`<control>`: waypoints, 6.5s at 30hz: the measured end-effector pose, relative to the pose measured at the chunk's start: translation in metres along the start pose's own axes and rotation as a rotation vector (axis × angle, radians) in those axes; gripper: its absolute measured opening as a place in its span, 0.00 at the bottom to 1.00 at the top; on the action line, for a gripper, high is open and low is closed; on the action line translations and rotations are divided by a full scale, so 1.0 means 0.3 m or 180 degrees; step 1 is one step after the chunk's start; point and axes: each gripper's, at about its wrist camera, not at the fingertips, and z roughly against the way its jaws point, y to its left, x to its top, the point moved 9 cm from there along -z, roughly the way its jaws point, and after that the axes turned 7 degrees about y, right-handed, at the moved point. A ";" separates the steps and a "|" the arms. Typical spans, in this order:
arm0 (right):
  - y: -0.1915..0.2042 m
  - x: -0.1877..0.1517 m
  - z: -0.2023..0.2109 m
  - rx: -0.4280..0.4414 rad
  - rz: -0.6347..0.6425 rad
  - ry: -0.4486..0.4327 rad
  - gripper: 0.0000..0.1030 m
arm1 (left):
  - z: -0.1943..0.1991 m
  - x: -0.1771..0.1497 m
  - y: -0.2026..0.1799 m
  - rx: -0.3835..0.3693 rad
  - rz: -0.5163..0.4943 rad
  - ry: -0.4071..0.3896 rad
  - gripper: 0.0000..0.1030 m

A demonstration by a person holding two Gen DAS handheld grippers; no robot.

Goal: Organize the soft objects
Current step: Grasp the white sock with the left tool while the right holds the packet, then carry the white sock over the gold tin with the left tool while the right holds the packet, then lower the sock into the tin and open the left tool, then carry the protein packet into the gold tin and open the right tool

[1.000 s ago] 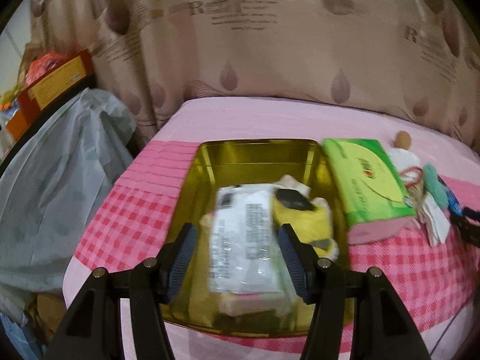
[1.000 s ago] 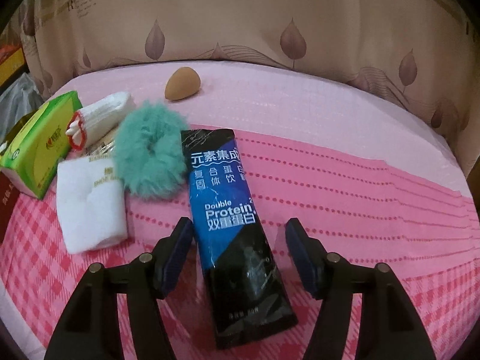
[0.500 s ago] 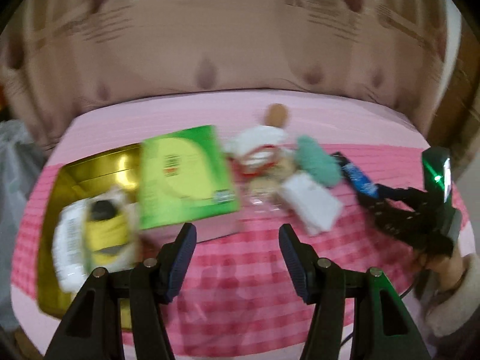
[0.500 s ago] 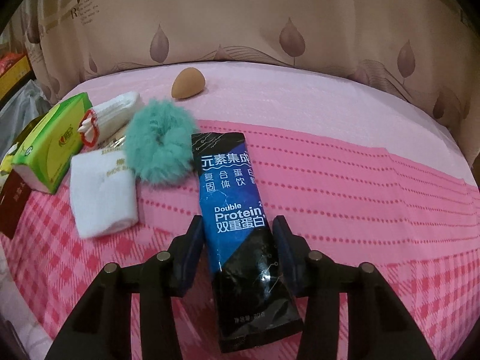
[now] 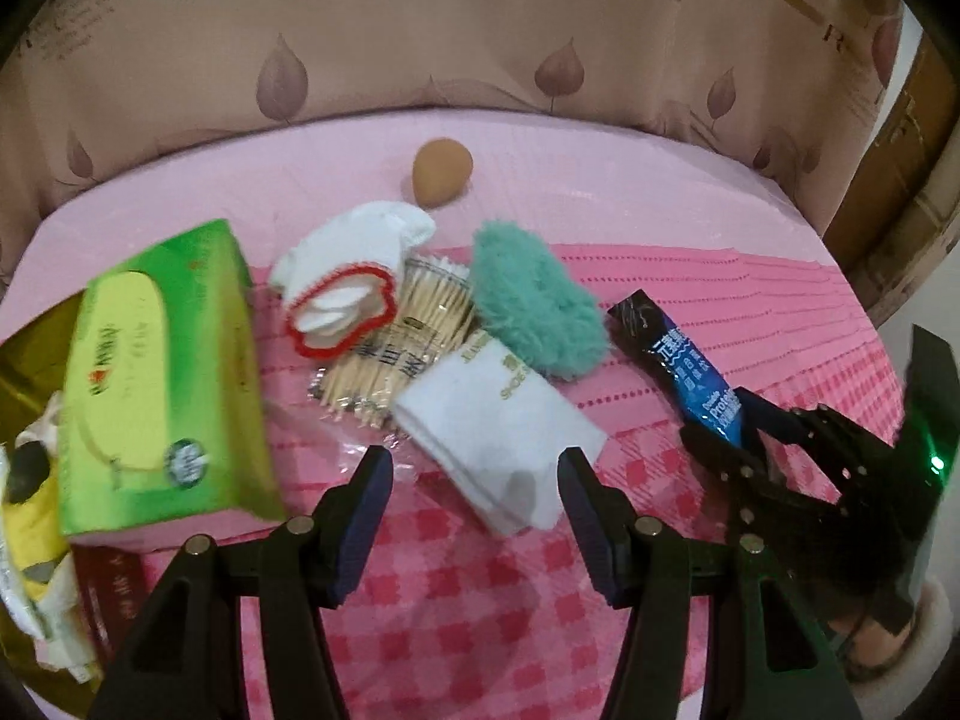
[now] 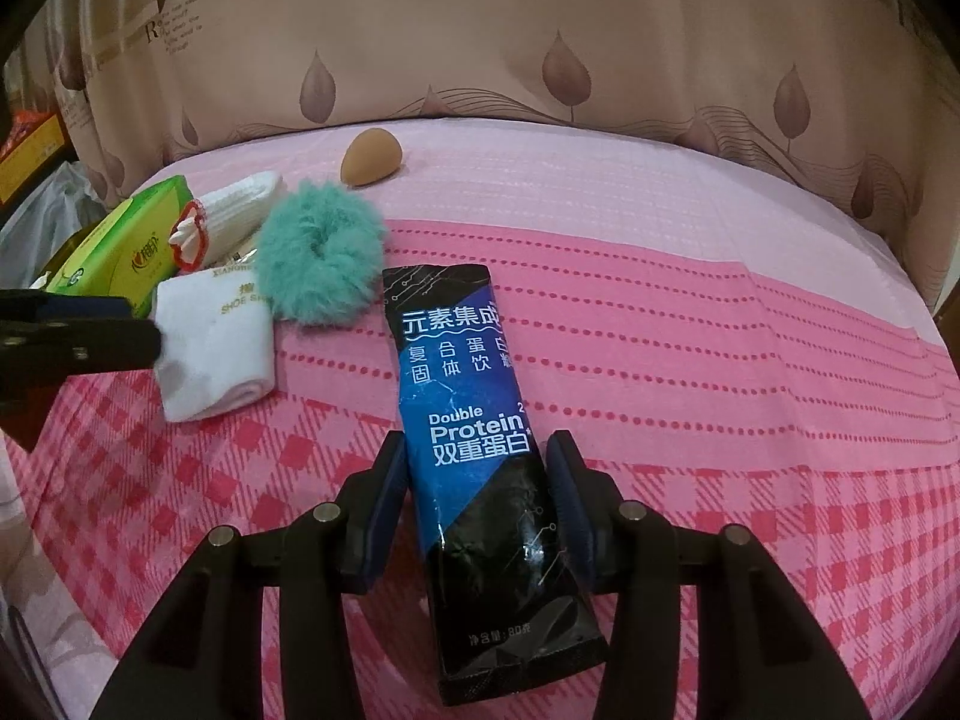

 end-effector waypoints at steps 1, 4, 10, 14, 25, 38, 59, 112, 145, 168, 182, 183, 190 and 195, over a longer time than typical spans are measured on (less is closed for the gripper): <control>0.000 0.000 0.000 0.0005 -0.0001 0.0000 0.44 | -0.013 0.003 0.000 0.0020 -0.0008 0.0023 0.57; 0.003 0.004 -0.002 0.0002 0.0012 0.0003 0.45 | -0.042 0.016 -0.005 0.0063 -0.0058 0.0066 0.57; 0.007 0.003 -0.003 0.0014 0.0002 0.0000 0.45 | -0.088 0.038 -0.023 0.0007 -0.0038 0.0095 0.56; 0.006 0.003 -0.004 0.0014 0.0003 0.0000 0.46 | -0.099 0.033 -0.026 -0.0017 0.0003 0.0093 0.28; 0.004 0.003 -0.005 0.0006 0.0004 0.0001 0.46 | -0.033 0.001 -0.017 0.0001 0.0000 -0.0023 0.15; 0.004 0.002 -0.006 -0.0004 0.0013 0.0002 0.46 | 0.070 -0.049 -0.008 0.0044 -0.0056 -0.0161 0.15; 0.002 0.002 -0.009 -0.0006 0.0023 0.0005 0.47 | 0.357 -0.066 0.297 0.0527 0.0234 -0.0581 0.15; 0.001 0.004 -0.012 -0.0031 0.0041 0.0011 0.47 | 0.267 -0.051 1.008 0.1125 0.1255 -0.0152 0.28; -0.004 0.003 -0.011 -0.0058 0.0052 0.0012 0.47 | 0.552 -0.389 0.971 0.1163 0.1433 -0.0777 0.33; 0.056 0.005 0.070 -0.0192 -0.0166 -0.0087 0.37 | 0.537 -0.425 1.035 0.1091 0.1697 -0.0761 0.37; 0.207 0.135 0.266 -0.0044 -0.0080 -0.0413 0.36 | 0.532 -0.425 1.036 0.1095 0.1717 -0.0740 0.37; 0.241 0.147 0.278 0.0000 -0.0036 -0.0434 0.36 | 0.531 -0.425 1.036 0.1093 0.1721 -0.0739 0.37; 0.530 0.225 0.302 0.0394 0.0316 -0.0436 0.36 | 0.541 -0.439 1.065 0.1171 0.1839 -0.0744 0.38; 0.753 0.244 0.278 0.0642 0.0553 -0.0339 0.36 | 0.551 -0.463 1.107 0.1305 0.2009 -0.0746 0.38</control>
